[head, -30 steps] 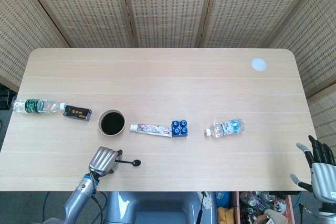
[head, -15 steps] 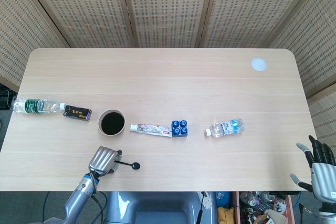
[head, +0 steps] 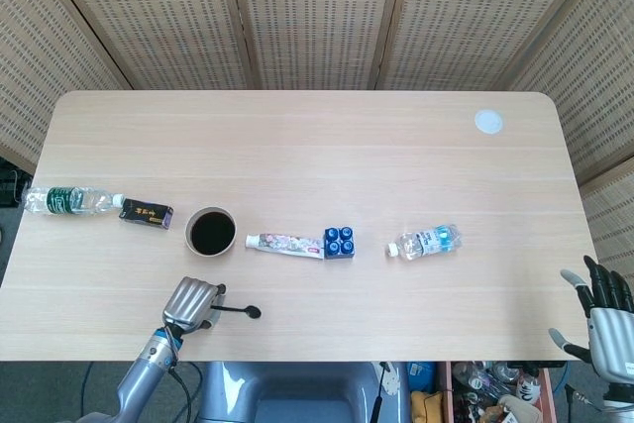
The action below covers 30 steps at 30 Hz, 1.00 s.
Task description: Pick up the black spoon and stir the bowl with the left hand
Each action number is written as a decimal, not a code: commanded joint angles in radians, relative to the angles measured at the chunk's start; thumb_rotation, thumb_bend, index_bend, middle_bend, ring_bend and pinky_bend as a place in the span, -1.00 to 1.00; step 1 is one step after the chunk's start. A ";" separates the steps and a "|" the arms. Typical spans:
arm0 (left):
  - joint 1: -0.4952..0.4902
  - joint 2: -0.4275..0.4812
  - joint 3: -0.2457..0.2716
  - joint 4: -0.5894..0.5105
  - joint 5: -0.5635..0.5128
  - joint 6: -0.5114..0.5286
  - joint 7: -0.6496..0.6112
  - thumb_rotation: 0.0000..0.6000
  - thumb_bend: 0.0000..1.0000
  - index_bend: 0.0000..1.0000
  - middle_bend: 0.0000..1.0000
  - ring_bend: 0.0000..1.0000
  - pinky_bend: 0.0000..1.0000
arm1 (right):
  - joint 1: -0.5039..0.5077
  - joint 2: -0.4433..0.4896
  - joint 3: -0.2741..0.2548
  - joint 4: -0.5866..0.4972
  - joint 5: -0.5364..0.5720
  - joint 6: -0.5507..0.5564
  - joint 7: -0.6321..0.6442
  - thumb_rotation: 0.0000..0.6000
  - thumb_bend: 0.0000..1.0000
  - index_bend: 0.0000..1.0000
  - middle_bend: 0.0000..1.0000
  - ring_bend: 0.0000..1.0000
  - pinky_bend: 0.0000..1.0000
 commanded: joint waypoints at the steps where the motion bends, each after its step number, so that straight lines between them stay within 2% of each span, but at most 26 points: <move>1: -0.002 0.010 -0.005 -0.008 0.001 0.006 -0.003 1.00 -0.24 0.28 0.91 0.68 0.54 | -0.001 -0.001 0.000 0.001 0.000 0.001 0.001 1.00 -0.62 -0.56 -0.85 -1.00 -1.00; 18: -0.026 0.081 -0.027 -0.050 0.025 0.035 0.015 1.00 -0.22 0.34 0.93 0.70 0.55 | -0.005 0.000 0.000 0.005 -0.005 0.007 0.007 1.00 -0.62 -0.56 -0.85 -1.00 -1.00; 30: -0.127 0.254 -0.092 -0.081 0.180 0.093 0.160 1.00 -0.22 0.34 0.93 0.70 0.55 | -0.003 0.000 0.000 0.002 -0.014 0.010 0.009 1.00 -0.62 -0.56 -0.85 -1.00 -1.00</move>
